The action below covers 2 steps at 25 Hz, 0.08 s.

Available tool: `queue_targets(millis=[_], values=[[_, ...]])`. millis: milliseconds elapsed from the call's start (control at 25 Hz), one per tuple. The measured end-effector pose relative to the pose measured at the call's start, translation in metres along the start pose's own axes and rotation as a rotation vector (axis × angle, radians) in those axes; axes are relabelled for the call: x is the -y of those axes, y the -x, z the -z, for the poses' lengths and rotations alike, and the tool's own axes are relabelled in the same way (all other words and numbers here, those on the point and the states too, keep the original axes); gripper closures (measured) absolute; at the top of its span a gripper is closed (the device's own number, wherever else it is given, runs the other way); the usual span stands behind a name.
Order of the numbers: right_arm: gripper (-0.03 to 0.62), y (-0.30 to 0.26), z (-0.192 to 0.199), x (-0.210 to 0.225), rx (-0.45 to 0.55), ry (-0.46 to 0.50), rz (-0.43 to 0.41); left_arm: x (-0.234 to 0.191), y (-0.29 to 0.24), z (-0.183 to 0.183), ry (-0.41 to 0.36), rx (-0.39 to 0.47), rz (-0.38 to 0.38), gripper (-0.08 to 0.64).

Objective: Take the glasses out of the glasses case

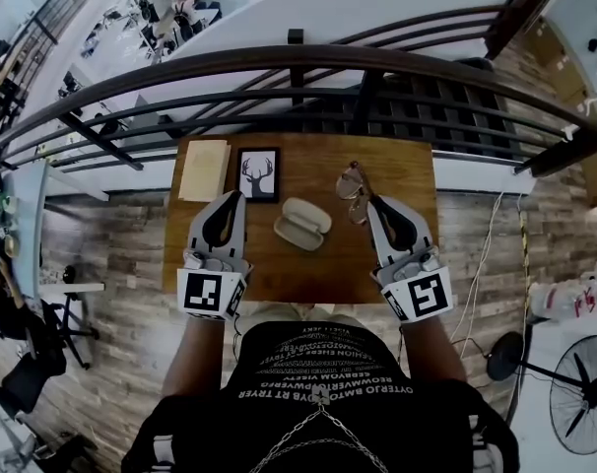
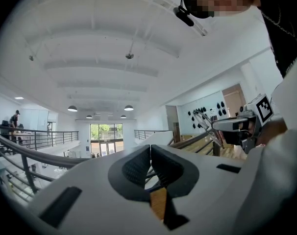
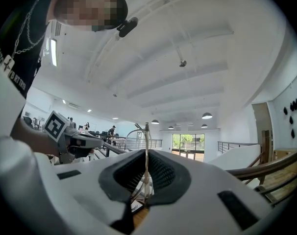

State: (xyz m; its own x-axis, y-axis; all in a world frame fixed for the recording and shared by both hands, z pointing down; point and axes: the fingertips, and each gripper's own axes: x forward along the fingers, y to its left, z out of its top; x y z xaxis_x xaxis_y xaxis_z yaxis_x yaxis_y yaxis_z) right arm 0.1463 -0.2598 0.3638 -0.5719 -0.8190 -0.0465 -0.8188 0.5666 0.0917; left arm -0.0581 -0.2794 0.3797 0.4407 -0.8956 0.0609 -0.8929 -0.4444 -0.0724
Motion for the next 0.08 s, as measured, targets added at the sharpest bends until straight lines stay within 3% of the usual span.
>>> queue_targets(millis=[80], values=[[0.566, 0.0015, -0.0012, 0.0010, 0.000, 0.002, -0.001, 0.0029, -0.0008, -0.0004, 0.002, -0.001, 0.003, 0.531]])
